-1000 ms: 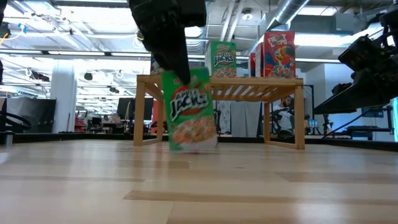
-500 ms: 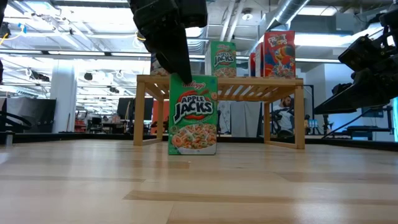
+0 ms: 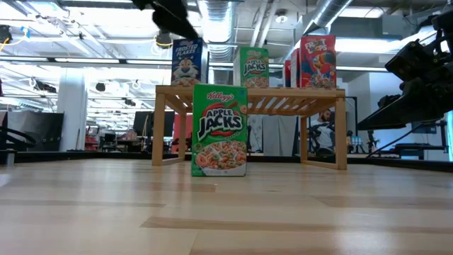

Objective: Stack cereal on shelf
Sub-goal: Put the green cereal box on the shelf aligned with the other green cereal box

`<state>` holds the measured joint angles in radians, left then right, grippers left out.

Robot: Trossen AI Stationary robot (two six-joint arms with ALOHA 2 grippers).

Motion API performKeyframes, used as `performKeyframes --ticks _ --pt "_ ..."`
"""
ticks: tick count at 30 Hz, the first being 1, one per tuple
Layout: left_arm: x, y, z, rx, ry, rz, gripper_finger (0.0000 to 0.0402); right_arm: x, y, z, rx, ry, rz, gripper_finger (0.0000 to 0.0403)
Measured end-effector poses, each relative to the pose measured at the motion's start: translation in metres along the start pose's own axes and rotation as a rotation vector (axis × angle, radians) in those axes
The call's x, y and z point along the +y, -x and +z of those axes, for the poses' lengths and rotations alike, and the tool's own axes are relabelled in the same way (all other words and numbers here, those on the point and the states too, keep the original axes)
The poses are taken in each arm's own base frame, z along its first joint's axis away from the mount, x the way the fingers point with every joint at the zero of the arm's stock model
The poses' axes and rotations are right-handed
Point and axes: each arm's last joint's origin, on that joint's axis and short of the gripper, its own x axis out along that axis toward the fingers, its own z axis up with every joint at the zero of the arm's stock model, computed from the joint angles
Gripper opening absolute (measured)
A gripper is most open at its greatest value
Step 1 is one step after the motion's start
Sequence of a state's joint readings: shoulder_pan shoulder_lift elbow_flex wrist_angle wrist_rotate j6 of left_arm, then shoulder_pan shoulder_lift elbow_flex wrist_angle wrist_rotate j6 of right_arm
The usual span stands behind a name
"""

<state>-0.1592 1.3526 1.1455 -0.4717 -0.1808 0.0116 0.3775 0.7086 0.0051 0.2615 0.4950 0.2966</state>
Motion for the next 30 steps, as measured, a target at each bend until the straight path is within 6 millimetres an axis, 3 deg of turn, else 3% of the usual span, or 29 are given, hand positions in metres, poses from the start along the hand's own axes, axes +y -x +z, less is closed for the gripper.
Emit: performKeyframes --ticks 4,9,16,21,30 --pt "0.002 0.025 -0.034 -0.164 0.023 -0.01 0.0307 0.0 0.0 0.0 -0.001 0.0 0.0 0.025" --pt "0.002 0.043 -0.091 -0.394 0.03 -0.025 0.0307 0.0 0.0 0.0 -0.001 -0.001 0.0 0.025" --pt "0.003 0.05 -0.154 -0.56 0.022 -0.015 0.0307 0.0 0.0 0.0 -0.001 -0.001 0.0 0.025" --pt "0.003 0.048 -0.179 -0.562 0.056 -0.026 0.0307 0.0 0.0 0.0 -0.001 -0.001 0.0 0.025" --pt "0.002 0.044 -0.206 -0.587 0.069 -0.036 0.0307 0.0 0.0 0.0 -0.001 -0.001 0.0 0.025"
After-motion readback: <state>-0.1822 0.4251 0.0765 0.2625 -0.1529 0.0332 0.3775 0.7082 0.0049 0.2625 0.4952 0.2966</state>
